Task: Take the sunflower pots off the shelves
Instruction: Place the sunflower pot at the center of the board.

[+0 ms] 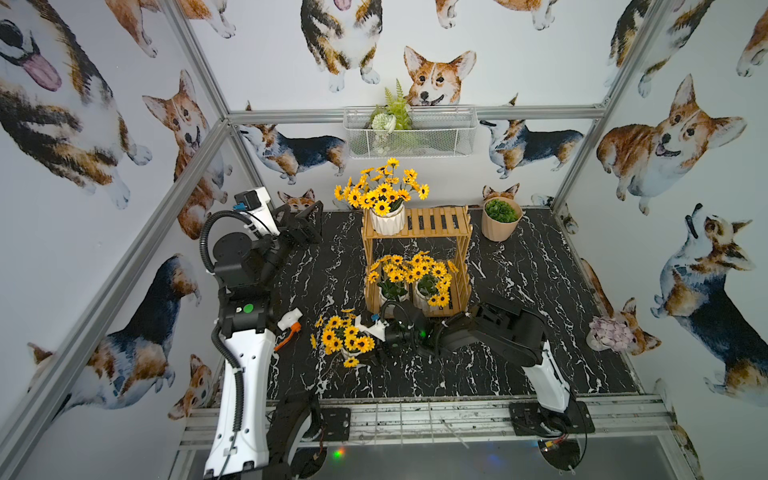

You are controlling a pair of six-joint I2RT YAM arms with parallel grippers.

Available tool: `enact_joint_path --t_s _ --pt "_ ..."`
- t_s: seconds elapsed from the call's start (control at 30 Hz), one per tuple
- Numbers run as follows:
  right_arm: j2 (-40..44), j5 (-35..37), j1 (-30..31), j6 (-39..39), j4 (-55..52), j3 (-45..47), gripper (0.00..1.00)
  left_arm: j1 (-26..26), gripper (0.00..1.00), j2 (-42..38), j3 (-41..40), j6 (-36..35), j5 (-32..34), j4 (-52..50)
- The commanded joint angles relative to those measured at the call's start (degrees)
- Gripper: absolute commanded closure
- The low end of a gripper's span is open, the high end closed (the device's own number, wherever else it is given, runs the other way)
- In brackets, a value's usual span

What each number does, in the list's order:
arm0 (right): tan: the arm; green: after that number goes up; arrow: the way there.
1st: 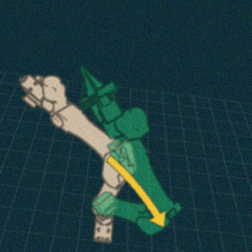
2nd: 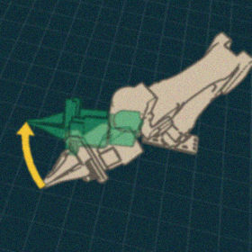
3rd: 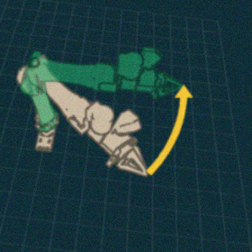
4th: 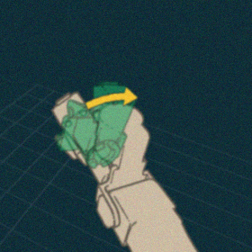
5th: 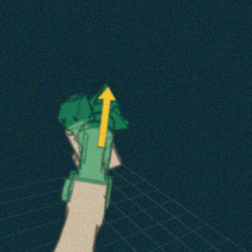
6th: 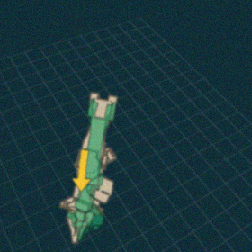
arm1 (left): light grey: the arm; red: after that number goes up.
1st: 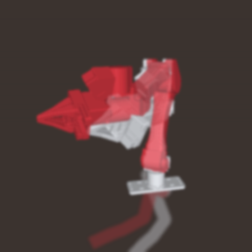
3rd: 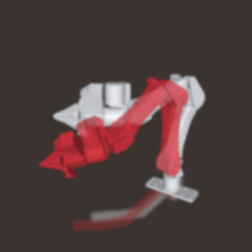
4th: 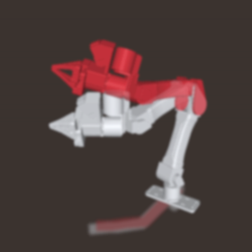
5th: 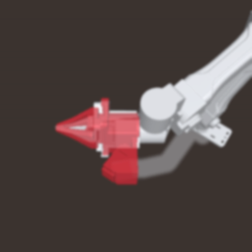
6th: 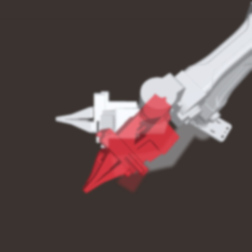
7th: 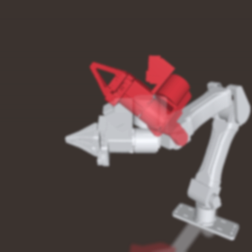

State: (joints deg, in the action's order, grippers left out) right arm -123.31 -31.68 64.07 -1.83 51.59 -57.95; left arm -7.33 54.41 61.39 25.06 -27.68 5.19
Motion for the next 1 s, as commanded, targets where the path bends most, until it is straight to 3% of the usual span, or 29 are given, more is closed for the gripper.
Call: enact_joint_path --t_s 0.0,0.23,0.97 --pt "0.34 -0.40 0.09 -0.98 -5.69 -0.34 0.04 0.02 0.00 -0.03 -0.04 0.25 -0.14 1.49" --pt "-0.18 -0.23 0.10 -1.17 -4.63 -0.05 0.00 0.04 0.00 0.03 0.04 0.34 -0.18 1.58" --pt "2.63 -1.37 0.08 -0.77 -0.37 1.96 0.00 0.04 0.00 0.02 -0.04 0.35 -0.17 1.66"
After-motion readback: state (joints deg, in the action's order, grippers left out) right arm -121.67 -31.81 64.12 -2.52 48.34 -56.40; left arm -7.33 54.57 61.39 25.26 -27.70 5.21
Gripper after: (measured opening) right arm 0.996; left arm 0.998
